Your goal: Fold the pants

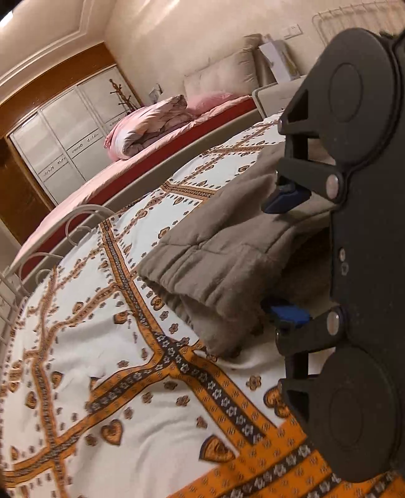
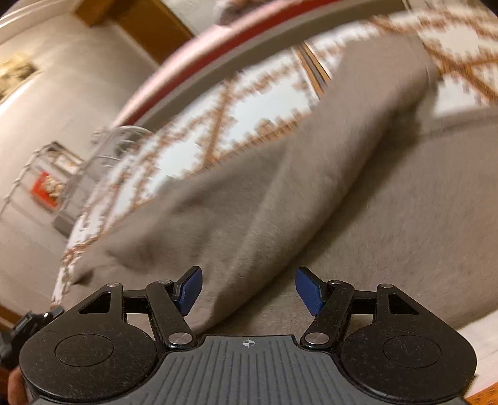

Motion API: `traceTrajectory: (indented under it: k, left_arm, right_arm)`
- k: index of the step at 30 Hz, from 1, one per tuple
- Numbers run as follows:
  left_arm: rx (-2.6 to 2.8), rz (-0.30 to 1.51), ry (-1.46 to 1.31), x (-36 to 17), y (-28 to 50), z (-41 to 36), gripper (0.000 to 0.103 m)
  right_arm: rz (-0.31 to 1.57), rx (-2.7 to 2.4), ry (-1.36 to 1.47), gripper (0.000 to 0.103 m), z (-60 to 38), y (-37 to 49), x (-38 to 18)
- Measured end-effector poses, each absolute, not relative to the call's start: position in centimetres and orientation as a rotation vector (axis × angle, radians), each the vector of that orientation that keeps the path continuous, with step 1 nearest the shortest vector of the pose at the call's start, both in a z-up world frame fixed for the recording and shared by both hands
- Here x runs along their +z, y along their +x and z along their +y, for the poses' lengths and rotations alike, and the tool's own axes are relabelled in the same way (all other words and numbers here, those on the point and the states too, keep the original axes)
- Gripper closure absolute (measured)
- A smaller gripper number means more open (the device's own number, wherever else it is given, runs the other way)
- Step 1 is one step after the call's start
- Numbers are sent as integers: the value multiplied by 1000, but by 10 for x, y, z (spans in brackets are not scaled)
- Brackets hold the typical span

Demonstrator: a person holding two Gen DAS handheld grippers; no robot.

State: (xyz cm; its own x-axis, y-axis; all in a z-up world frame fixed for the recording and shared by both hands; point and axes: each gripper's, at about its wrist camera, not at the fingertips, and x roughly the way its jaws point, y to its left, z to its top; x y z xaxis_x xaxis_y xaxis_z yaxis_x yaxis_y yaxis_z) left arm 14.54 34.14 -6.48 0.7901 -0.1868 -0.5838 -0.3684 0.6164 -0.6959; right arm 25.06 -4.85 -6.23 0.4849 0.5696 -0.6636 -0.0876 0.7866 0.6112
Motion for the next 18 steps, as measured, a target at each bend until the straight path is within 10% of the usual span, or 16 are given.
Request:
traceTrajectory:
  k: [4,18]
  left_arm:
    - [148,693,-870,-65,154,340,81]
    - [174,675,-635,-58,154,340,85]
  right_arm:
    - [993,424,568,87,-46,260,-70]
    - [908,482,499,90,-54,212,-85]
